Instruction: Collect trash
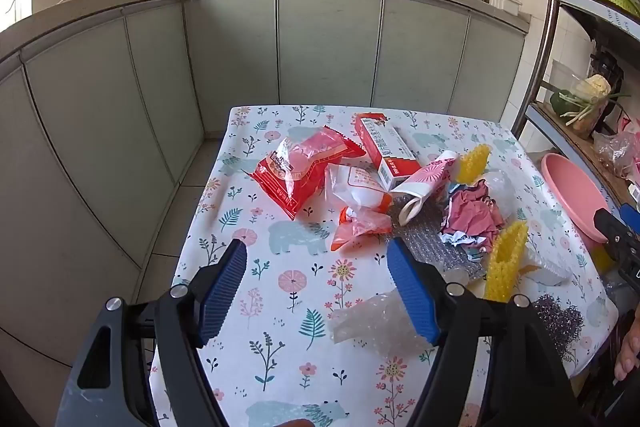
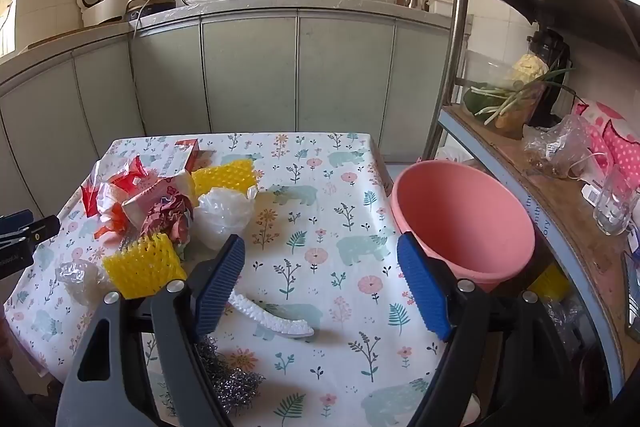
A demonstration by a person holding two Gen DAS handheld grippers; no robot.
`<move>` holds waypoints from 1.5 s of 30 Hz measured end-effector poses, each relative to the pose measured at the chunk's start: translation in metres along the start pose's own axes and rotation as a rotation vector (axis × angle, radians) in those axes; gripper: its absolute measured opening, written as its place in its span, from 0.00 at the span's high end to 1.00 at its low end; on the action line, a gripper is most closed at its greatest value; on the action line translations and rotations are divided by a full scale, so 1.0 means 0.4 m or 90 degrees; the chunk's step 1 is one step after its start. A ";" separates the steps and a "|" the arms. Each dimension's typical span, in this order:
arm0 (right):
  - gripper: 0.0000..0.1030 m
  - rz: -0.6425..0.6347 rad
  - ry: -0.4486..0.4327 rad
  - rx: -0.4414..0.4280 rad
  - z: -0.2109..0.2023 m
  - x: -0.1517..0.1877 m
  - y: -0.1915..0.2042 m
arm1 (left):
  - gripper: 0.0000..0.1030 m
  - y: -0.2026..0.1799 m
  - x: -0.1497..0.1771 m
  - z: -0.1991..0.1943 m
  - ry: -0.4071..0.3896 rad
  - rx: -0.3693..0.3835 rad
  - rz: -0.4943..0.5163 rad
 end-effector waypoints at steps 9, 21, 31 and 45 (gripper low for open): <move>0.23 0.000 -0.003 0.002 -0.003 -0.002 0.001 | 0.30 -0.001 -0.001 -0.001 -0.001 -0.001 0.001; 0.23 -0.002 -0.006 0.002 -0.011 -0.005 0.002 | 0.30 -0.004 -0.005 -0.014 -0.006 0.003 0.003; 0.23 -0.003 -0.009 0.002 -0.016 -0.007 0.003 | 0.30 -0.004 -0.001 -0.015 -0.007 0.004 0.003; 0.23 -0.001 -0.014 0.000 -0.028 -0.007 -0.001 | 0.30 -0.002 -0.006 -0.027 -0.010 0.008 0.003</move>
Point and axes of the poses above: each gripper's, at about its wrist camera, not at the fingertips, and z roughly the way its jaws point, y to its left, x to its underside, the point moved 1 cm from there along z, roughly the way its jaws point, and after that the axes turned 2 degrees about z, right-handed, at the moved point
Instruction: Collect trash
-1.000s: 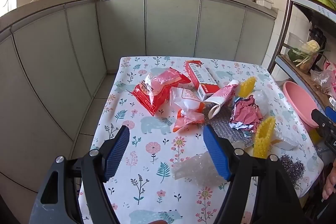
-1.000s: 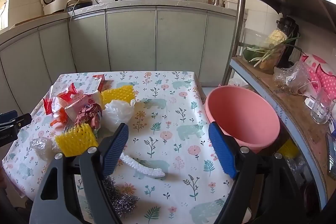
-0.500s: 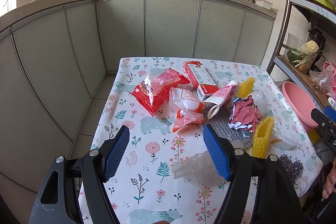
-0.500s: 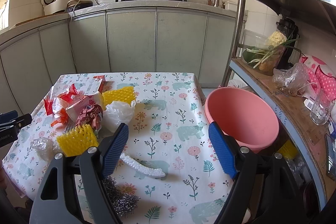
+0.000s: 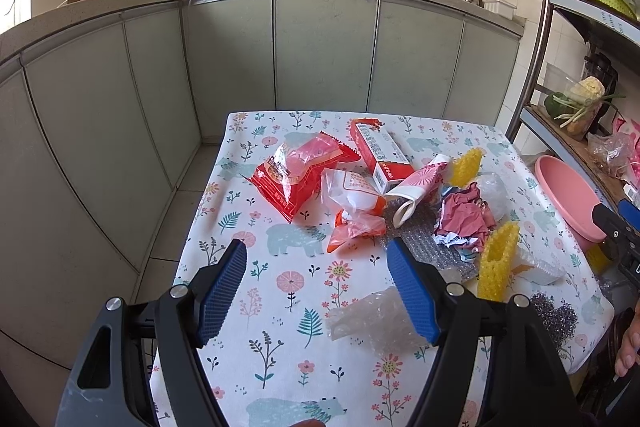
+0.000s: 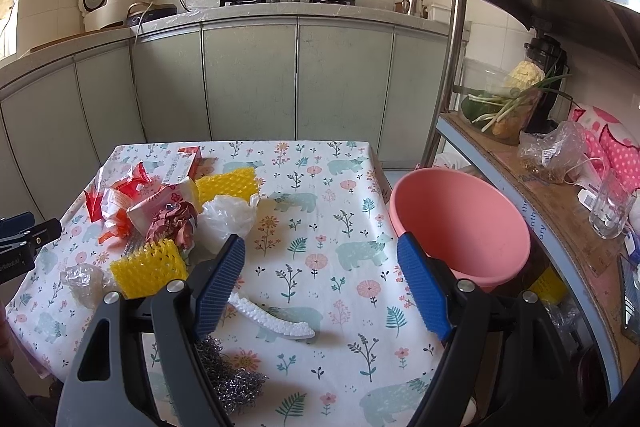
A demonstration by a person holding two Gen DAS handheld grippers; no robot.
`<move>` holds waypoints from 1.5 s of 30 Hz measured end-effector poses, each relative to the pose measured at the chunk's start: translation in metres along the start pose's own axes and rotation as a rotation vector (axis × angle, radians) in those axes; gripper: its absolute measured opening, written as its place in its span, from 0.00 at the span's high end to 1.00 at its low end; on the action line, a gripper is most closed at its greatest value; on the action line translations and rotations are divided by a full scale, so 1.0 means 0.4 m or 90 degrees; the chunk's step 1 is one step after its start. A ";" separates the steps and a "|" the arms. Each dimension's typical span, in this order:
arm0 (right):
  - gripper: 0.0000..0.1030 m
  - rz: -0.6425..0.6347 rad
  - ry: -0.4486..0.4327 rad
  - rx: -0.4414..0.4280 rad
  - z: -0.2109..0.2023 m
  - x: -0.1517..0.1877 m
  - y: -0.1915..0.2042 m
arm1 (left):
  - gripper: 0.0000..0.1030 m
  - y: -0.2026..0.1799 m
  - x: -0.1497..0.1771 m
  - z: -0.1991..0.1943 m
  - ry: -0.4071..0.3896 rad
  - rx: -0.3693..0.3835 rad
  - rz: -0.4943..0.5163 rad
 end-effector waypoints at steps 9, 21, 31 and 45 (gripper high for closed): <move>0.23 -0.001 -0.002 -0.001 -0.002 0.002 0.002 | 0.30 0.002 0.003 0.000 0.000 0.001 0.000; 0.23 -0.003 -0.003 -0.001 -0.002 0.002 0.007 | 0.30 0.003 0.004 0.000 0.000 0.002 0.002; 0.23 -0.007 -0.004 -0.002 -0.007 -0.005 0.008 | 0.30 0.001 0.007 -0.001 0.002 0.007 0.005; 0.23 -0.010 0.035 -0.039 -0.012 0.008 -0.020 | 0.30 0.001 0.019 -0.005 0.023 0.084 0.047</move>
Point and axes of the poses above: each gripper's, at about its wrist camera, not at the fingertips, and z roughly the way its jaws point, y to its left, x to its underside, the point moved 1 cm from there along z, roughly the way its jaws point, and after that the axes turned 2 degrees about z, right-handed, at the moved point
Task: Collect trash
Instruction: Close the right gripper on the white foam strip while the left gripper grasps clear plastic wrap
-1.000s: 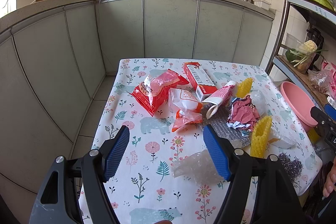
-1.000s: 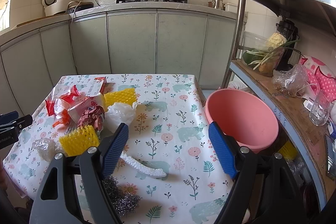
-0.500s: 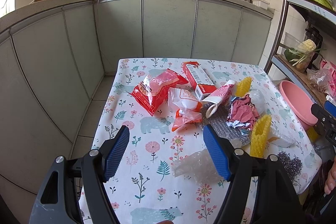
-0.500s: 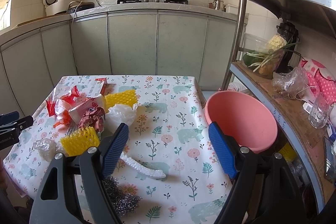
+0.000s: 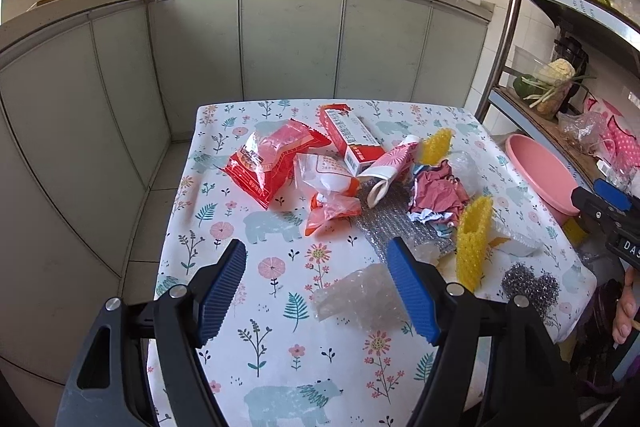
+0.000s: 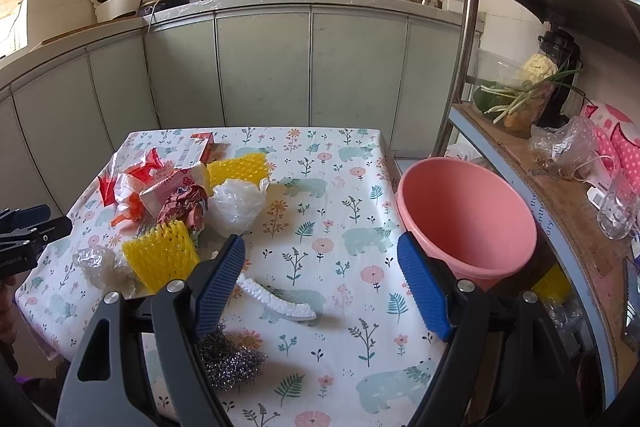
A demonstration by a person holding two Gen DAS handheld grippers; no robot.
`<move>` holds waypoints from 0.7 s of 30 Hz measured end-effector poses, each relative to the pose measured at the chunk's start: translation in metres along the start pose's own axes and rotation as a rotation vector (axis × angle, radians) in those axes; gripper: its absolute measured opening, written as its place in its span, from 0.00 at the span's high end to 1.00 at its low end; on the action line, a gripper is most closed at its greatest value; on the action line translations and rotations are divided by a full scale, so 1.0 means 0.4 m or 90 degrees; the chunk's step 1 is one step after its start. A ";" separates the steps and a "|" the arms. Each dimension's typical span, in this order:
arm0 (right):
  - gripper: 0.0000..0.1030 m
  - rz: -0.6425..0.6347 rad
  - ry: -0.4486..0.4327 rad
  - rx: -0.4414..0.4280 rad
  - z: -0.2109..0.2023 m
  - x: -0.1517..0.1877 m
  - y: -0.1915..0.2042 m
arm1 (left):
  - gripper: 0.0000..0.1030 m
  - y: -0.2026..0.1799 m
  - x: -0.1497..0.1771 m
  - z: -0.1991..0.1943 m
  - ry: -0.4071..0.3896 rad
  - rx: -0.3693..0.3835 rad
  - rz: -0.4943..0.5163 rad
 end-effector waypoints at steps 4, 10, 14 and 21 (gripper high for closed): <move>0.23 0.015 0.016 -0.018 -0.003 0.005 -0.023 | 0.30 -0.015 0.007 -0.004 0.007 0.033 0.020; 0.31 0.017 0.040 -0.040 0.004 0.015 -0.038 | 0.30 -0.037 0.023 -0.002 0.019 0.078 0.047; 0.39 0.006 0.064 -0.056 0.020 0.026 -0.039 | 0.30 -0.056 0.032 0.003 0.029 0.095 0.069; 0.53 0.004 0.103 -0.097 0.039 0.031 -0.044 | 0.32 -0.059 0.025 0.035 0.053 0.110 0.073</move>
Point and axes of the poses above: each gripper's, at about its wrist camera, not at the fingertips, and z roughly the way its jaws point, y to its left, x to its underside, the point moved 1 cm from there along z, roughly the way its jaws point, and after that the axes turned 2 degrees about z, right-handed, at the moved point
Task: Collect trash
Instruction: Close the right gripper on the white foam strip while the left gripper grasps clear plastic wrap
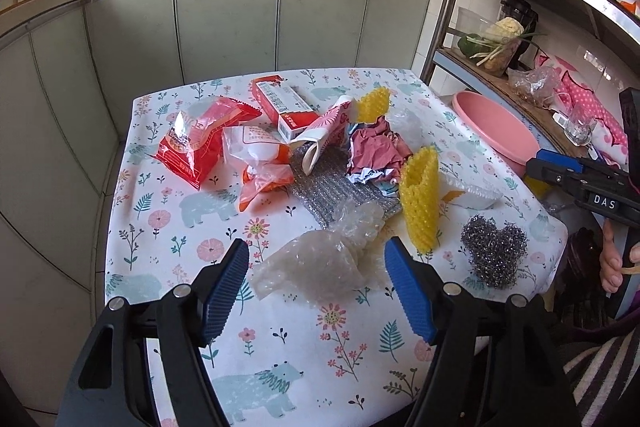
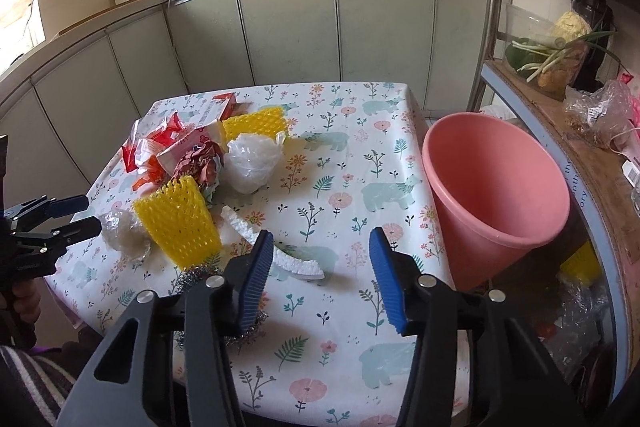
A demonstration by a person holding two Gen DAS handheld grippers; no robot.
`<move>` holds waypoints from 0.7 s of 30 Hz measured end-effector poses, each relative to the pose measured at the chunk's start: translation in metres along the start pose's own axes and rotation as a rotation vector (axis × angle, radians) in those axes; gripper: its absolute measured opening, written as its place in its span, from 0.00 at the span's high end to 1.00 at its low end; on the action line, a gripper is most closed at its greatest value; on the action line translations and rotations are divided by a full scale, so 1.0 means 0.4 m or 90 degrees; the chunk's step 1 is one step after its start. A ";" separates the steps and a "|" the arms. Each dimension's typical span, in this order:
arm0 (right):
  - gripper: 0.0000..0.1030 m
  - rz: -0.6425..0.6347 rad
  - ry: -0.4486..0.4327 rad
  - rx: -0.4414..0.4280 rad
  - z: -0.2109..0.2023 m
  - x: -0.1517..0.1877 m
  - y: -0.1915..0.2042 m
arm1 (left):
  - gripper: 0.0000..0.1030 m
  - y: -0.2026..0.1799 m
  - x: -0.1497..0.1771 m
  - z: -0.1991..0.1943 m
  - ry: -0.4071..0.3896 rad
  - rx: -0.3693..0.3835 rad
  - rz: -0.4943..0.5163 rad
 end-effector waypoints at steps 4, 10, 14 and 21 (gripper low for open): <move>0.56 -0.011 0.044 -0.053 0.018 -0.006 0.010 | 0.32 0.007 -0.008 0.017 0.019 0.014 0.009; 0.61 -0.078 0.083 -0.089 0.056 -0.026 0.059 | 0.33 0.002 -0.020 0.026 0.039 0.028 0.046; 0.67 -0.112 0.109 -0.098 0.085 -0.034 0.079 | 0.33 0.005 -0.027 0.038 0.052 0.033 0.054; 0.67 -0.108 0.134 -0.114 0.111 -0.037 0.068 | 0.33 -0.005 -0.036 0.075 0.081 0.050 0.071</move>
Point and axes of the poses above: each gripper's, at about its wrist camera, not at the fingertips, and z roughly the way its jaws point, y to its left, x to its underside, the point moved 1 cm from there along z, roughly the way its jaws point, and after that the axes turned 2 degrees about z, right-handed, at the moved point
